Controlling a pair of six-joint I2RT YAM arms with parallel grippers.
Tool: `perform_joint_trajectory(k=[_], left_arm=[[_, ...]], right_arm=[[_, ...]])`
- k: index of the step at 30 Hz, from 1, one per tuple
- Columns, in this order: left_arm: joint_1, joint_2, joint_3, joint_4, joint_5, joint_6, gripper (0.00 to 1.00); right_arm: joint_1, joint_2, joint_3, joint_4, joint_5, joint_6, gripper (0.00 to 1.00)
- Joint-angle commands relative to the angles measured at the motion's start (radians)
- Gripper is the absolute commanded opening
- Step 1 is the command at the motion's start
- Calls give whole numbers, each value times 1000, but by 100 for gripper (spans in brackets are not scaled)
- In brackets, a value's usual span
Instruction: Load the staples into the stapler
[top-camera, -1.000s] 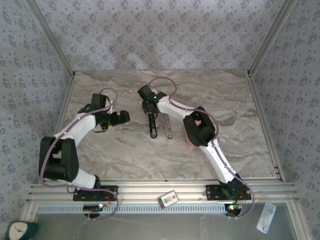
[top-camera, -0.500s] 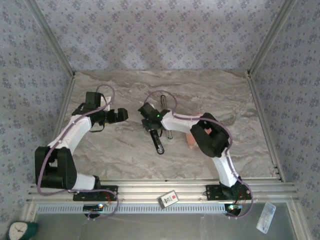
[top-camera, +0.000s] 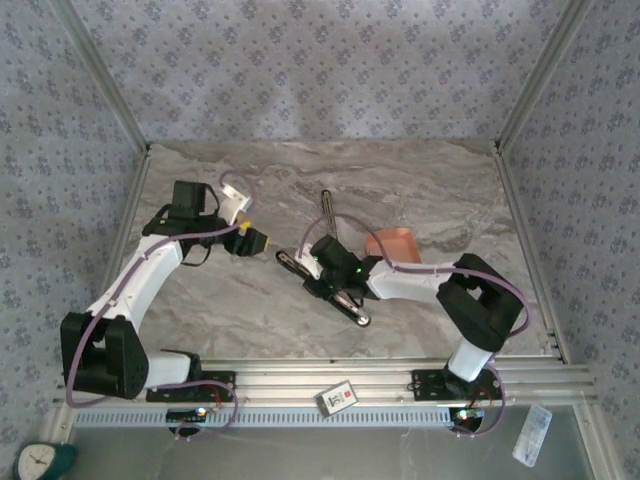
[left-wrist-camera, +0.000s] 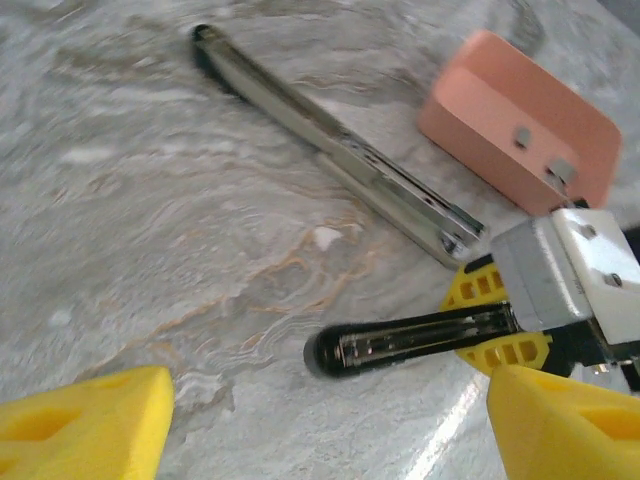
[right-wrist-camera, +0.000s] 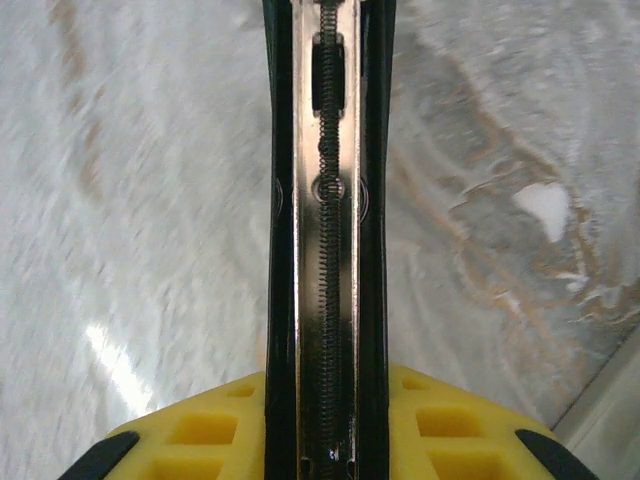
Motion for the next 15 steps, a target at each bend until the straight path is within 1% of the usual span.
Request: perform_joint_trajectory(k=[1,3,5,7,9,10,13,15], left_arm=[[-22,-38,18,-118,111,320,79],[-33,-51,-8,-129,142,411,78],[-49,-63,-27,-161,161,534,74],[-74,-77,-50,-210,142,642,72],[-91,-88,-70,-217,109,700,70],[-111,-92,-81,-226,75,733,70],[-151,-94,-108,-224,-21,774,70],[-161,-91,-125,-217,-42,786,70]], right_arm=[[8,-71,-34,75,-101,-186,0],[11,-92,-62,94,-124,-218,0],[13,-113,-91,121,-156,-233,0],[15,-133,-128,167,-177,-246,0],[16,-150,-155,197,-200,-266,0],[17,-157,-164,208,-209,-272,0],[17,-170,-179,222,-239,-286,0],[19,-176,-186,235,-246,-292,0]])
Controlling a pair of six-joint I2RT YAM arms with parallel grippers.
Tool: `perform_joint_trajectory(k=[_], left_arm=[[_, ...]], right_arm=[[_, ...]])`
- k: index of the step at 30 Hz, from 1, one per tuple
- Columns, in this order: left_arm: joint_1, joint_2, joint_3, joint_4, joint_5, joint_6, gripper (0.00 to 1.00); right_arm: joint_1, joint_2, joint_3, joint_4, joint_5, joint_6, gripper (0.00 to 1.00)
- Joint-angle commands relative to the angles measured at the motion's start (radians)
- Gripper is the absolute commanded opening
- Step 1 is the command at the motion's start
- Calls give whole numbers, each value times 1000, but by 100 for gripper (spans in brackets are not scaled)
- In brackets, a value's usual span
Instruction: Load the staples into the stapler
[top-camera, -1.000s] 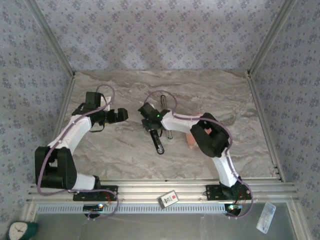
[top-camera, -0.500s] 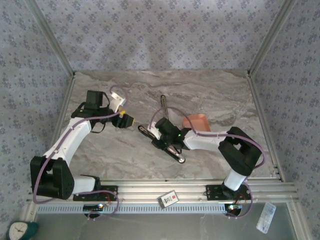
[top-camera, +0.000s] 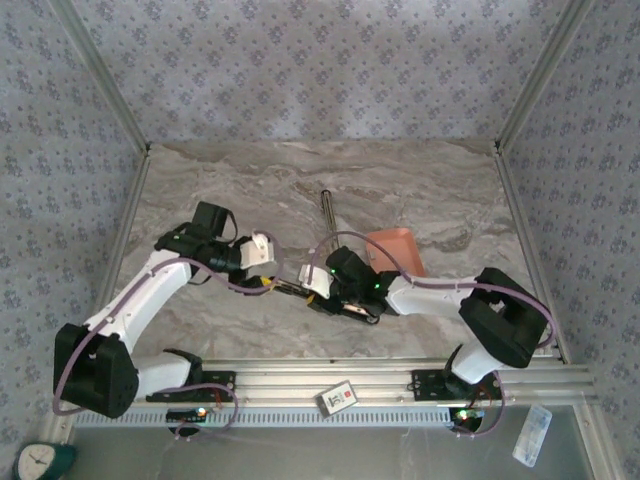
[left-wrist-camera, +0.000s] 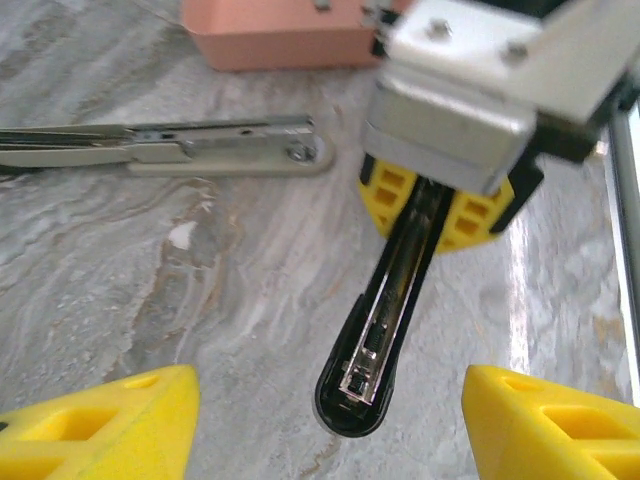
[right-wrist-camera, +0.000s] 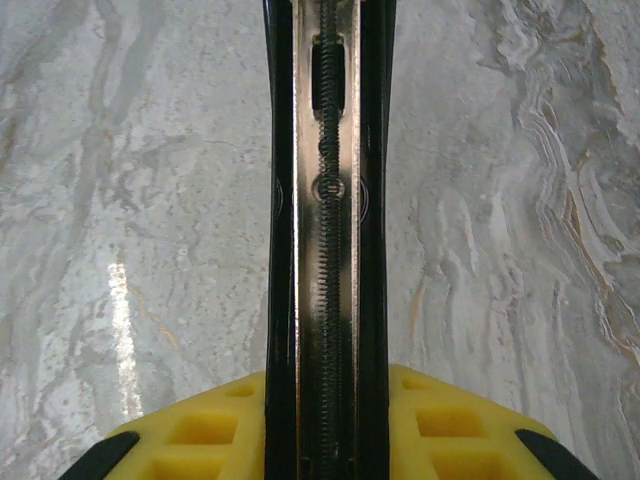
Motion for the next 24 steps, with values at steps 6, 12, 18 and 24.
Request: perform_joint_trajectory(k=[6,12,18,24], left_arm=[[-53,7,-48,-33,-123,145,67],[-68,18,-75,7,-140,128,64],[-79,27,-80,8,-146,130,61],[-81,37,-64,0,-101,126,49]], right_arm=[[9,-45,-15,117,-63,-52,0],[13,-48,-17,140,-78,-66,0],[18,-49,-24,163,-84,-74,0],[25,-45,-17,163,-81,-84,0]])
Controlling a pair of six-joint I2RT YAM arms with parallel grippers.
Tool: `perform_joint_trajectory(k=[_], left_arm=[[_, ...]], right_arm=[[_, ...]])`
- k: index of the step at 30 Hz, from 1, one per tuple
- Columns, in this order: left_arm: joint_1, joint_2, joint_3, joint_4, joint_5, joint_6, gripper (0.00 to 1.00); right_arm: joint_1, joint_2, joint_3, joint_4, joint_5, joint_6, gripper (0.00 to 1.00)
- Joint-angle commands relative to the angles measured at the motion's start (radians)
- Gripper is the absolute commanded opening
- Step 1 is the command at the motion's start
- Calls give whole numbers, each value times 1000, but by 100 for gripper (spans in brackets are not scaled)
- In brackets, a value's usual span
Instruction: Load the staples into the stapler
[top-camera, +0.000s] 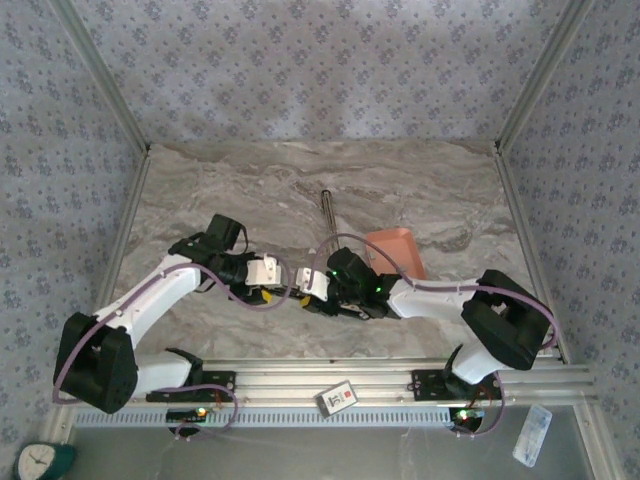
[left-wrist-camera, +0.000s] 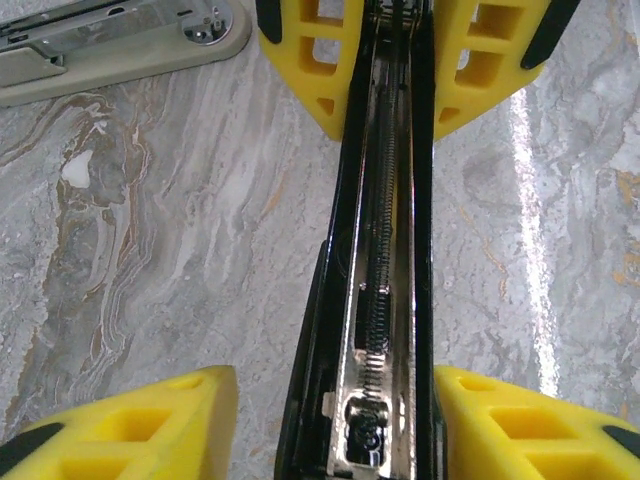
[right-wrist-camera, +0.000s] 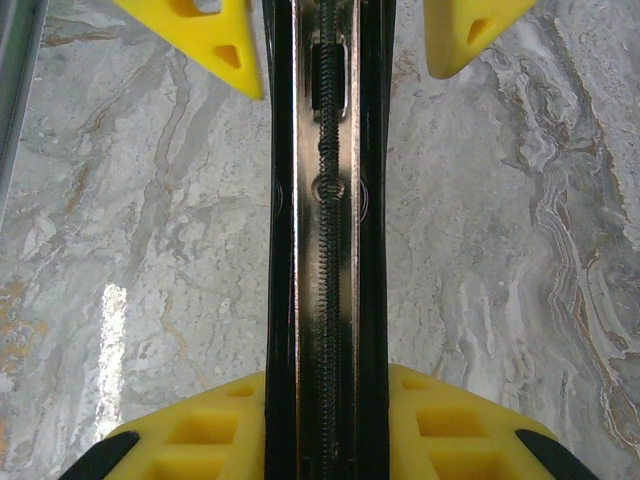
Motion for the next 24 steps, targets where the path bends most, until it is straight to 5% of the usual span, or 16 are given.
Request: perform_joint_trajectory(k=[1,4,6,14,24], left_arm=[[-5,7,17,-17,56,15,45],[-7,4,28,-46,58,31,29],[-12,-4,40,-67,34,25,20],[-71,-16,106,-175,-193,-17,14],[-111,-18,219,-323,-309,-72,14]], right_arm=[[9,-30,7,60,-23,-24,0],[9,-34,3,70,-22,-16,3],[10,-40,1,71,-10,15,19],[10,-141,-4,-20,85,320,50],[-15,-289,-23,-261,192,732,52]])
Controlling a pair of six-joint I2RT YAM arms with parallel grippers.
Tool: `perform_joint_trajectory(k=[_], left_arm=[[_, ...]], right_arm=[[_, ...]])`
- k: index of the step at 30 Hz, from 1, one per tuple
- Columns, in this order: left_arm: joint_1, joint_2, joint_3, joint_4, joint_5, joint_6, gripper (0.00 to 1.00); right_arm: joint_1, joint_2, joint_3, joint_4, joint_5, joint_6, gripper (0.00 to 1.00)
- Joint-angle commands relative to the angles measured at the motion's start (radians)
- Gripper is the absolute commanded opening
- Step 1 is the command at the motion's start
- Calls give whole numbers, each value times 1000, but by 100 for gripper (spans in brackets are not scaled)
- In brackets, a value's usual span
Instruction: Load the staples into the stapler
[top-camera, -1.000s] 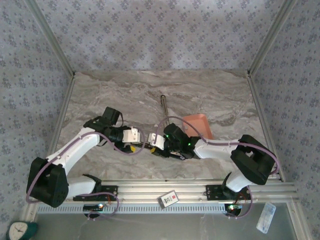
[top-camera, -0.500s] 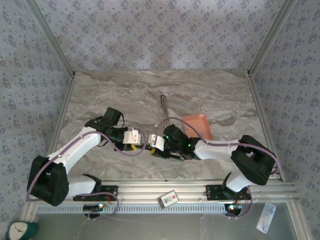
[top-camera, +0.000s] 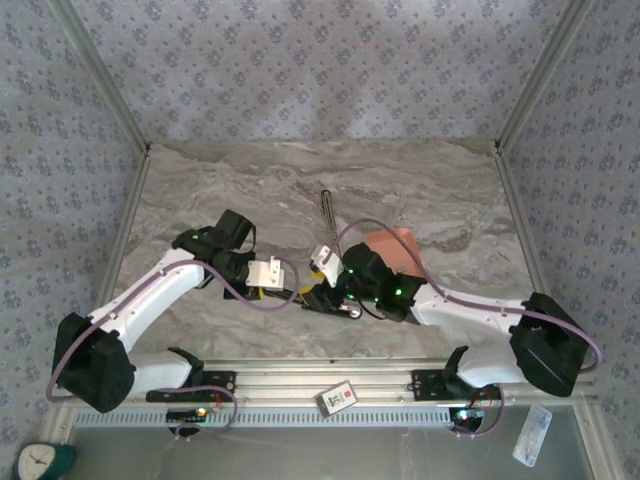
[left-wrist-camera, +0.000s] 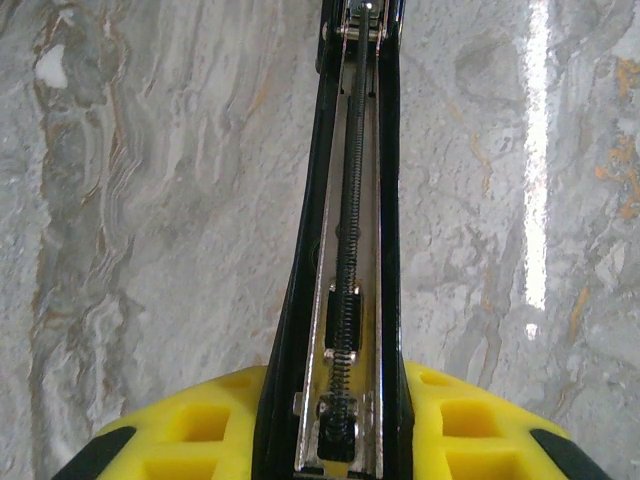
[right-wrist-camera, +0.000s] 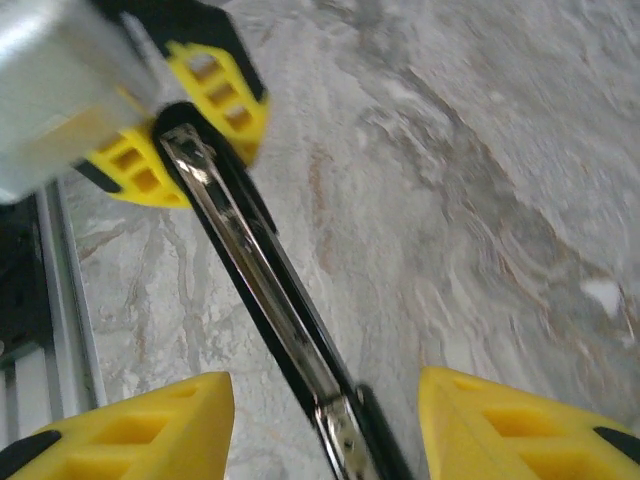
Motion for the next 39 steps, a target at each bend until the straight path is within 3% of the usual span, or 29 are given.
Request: perform_joint_trajectory(k=[1,6,14,23,39], left_arm=[[-13,-22,58,-83,-24,-27,14],[-18,-16,111,-161,-21,-51,14],[-47,-4,136,-212,-140,-58,14],[-60,14,135,-211,-206,-67,14],[-64,41,151,-200,-216,-88,14]], right_arm=[[-21,-24,-1,-189,62,254,52],[-85,5,39,-409,9,471,51],[-148,22,-9,-426,-80,650,46],[-149,108,-7,-371,-136,719,42],[-138,205,-13,-295,-196,744,34]])
